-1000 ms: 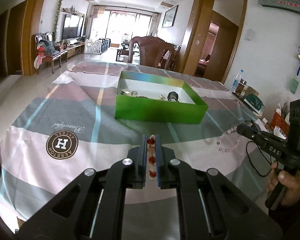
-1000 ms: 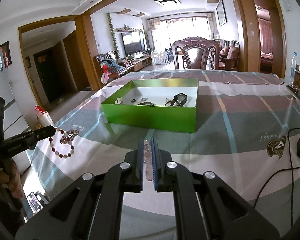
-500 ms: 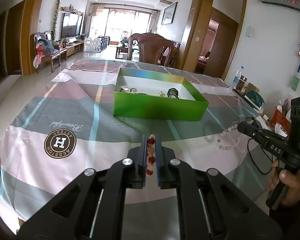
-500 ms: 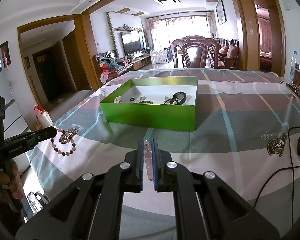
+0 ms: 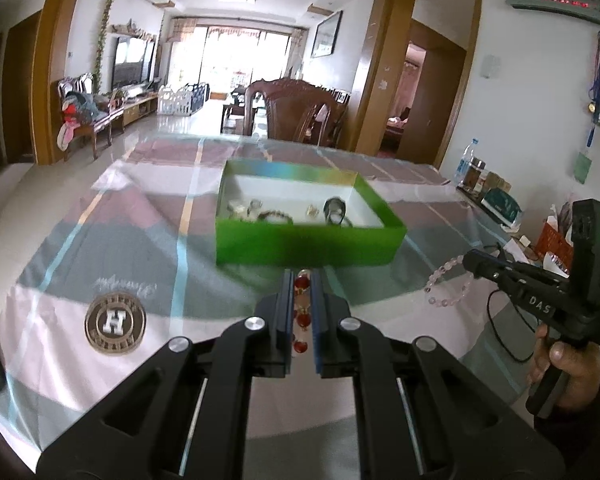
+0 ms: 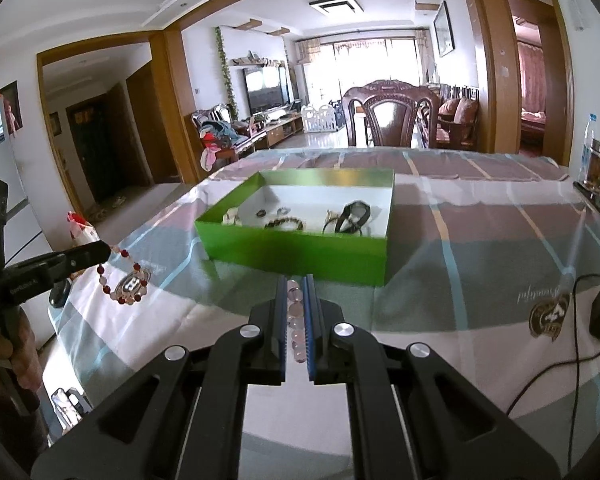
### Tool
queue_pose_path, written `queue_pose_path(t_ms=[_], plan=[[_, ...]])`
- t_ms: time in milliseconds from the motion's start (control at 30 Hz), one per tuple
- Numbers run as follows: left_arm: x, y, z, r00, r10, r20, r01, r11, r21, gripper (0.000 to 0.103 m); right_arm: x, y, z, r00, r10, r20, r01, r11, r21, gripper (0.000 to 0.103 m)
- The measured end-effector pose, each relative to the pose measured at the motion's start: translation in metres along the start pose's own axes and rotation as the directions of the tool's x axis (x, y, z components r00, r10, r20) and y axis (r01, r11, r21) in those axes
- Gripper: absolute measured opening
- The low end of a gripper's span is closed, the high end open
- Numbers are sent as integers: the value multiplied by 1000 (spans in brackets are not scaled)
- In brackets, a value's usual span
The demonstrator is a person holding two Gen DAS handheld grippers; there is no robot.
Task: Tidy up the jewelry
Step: 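Carry both bead bracelets toward the green box, then open both grippers over the box to release the bead bracelets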
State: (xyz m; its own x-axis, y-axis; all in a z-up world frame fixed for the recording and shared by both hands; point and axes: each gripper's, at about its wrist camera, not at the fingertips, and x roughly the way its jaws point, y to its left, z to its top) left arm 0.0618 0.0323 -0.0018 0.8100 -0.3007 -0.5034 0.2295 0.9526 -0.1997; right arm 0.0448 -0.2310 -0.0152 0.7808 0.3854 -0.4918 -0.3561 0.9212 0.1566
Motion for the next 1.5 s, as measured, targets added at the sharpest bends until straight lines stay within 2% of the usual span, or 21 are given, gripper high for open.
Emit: queue_pose_path(t_ms=[467,733,933,1067,1233,1500], plan=[[-3,-16,82,995,-24,93,18,997,70,8,-6,-3,66,996,-18,93,24,998,-62,8],[3,-19,136,993,-36,112,25,995,100,8,-11,-7,129,990,28,142,-16,996,-87,8],[33,-27,174,997,-58,57,51,992,119,8,11,-19,179,989,79,124,-72,995,-67,8],[61,-28,193,998,-51,22,48,991,121,8,41,-24,199,994,69,86,-63,996,-69,8],[107,-22,207,996,-69,-56,74,993,91,8,81,-28,209,998,60,34,-58,997,-58,8],[192,-2,205,984,-34,-174,42,998,41,8,161,-48,209,996,58,-74,-57,998,14,8]])
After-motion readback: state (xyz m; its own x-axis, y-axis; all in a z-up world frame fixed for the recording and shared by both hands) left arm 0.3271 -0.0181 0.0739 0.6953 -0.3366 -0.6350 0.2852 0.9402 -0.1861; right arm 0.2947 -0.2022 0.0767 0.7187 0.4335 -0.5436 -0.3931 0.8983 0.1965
